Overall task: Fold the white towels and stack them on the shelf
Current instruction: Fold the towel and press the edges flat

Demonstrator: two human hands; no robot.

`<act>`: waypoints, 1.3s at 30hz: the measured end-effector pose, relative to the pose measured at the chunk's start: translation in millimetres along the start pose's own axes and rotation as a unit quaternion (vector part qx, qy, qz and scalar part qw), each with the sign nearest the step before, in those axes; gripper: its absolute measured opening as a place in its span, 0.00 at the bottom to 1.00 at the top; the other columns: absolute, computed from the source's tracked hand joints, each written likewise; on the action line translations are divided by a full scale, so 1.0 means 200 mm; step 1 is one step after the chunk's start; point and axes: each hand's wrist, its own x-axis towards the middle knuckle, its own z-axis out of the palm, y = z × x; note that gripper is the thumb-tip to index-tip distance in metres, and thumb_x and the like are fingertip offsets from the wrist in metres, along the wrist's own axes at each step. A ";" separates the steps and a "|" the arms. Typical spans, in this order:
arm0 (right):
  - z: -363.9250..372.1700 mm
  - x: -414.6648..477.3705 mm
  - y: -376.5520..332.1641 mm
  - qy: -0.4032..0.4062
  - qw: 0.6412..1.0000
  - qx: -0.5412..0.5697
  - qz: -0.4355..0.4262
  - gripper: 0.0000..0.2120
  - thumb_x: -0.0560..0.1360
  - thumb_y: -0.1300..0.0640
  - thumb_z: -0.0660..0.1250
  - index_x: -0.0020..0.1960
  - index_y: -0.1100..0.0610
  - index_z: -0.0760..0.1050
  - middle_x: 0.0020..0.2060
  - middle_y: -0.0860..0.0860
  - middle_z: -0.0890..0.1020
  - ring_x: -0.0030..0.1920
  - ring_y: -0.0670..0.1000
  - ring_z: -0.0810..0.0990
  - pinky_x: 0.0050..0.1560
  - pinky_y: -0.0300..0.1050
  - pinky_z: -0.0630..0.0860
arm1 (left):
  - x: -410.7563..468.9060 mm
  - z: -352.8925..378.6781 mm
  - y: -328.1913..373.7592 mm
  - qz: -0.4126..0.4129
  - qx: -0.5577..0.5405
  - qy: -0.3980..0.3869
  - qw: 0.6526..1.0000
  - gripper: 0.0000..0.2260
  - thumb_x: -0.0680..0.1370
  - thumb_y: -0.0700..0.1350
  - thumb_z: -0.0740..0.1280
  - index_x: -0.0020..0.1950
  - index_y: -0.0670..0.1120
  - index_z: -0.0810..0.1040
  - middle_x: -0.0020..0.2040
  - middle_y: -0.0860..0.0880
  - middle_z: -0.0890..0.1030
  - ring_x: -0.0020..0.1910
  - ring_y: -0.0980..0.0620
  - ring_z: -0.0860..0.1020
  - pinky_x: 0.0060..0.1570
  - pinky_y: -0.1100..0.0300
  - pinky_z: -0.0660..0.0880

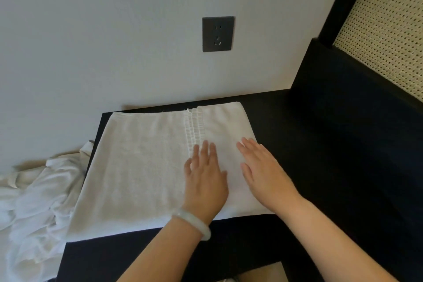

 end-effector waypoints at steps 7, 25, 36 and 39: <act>0.23 0.04 0.01 -0.109 0.992 -0.039 0.053 0.29 0.84 0.41 0.41 0.79 0.48 0.32 0.78 0.46 0.33 0.76 0.45 0.29 0.74 0.46 0.28 | 0.08 0.19 -0.11 0.077 0.045 -0.065 0.994 0.25 0.84 0.55 0.42 0.78 0.55 0.34 0.78 0.52 0.31 0.76 0.50 0.29 0.76 0.45 0.35; 0.23 0.57 0.12 -0.017 0.997 -0.041 0.069 0.33 0.78 0.38 0.35 0.80 0.51 0.40 0.79 0.48 0.42 0.76 0.45 0.34 0.75 0.52 0.31 | 0.45 0.23 -0.22 0.036 0.019 -0.007 0.999 0.27 0.80 0.61 0.35 0.79 0.57 0.36 0.79 0.52 0.33 0.76 0.51 0.30 0.76 0.48 0.35; 0.27 0.83 0.28 -0.040 0.986 0.134 0.087 0.25 0.84 0.47 0.55 0.80 0.49 0.57 0.79 0.46 0.57 0.79 0.46 0.51 0.77 0.51 0.49 | 0.52 0.17 -0.23 -0.022 -0.073 -0.034 0.997 0.30 0.81 0.61 0.48 0.80 0.57 0.42 0.79 0.54 0.34 0.78 0.53 0.38 0.75 0.56 0.34; 0.19 0.96 0.36 0.028 0.975 0.195 0.100 0.21 0.83 0.56 0.59 0.76 0.54 0.66 0.73 0.51 0.69 0.74 0.49 0.63 0.74 0.46 0.59 | 0.66 0.09 -0.23 -0.156 -0.192 0.023 0.969 0.35 0.78 0.56 0.65 0.79 0.48 0.51 0.76 0.48 0.54 0.74 0.50 0.54 0.75 0.56 0.52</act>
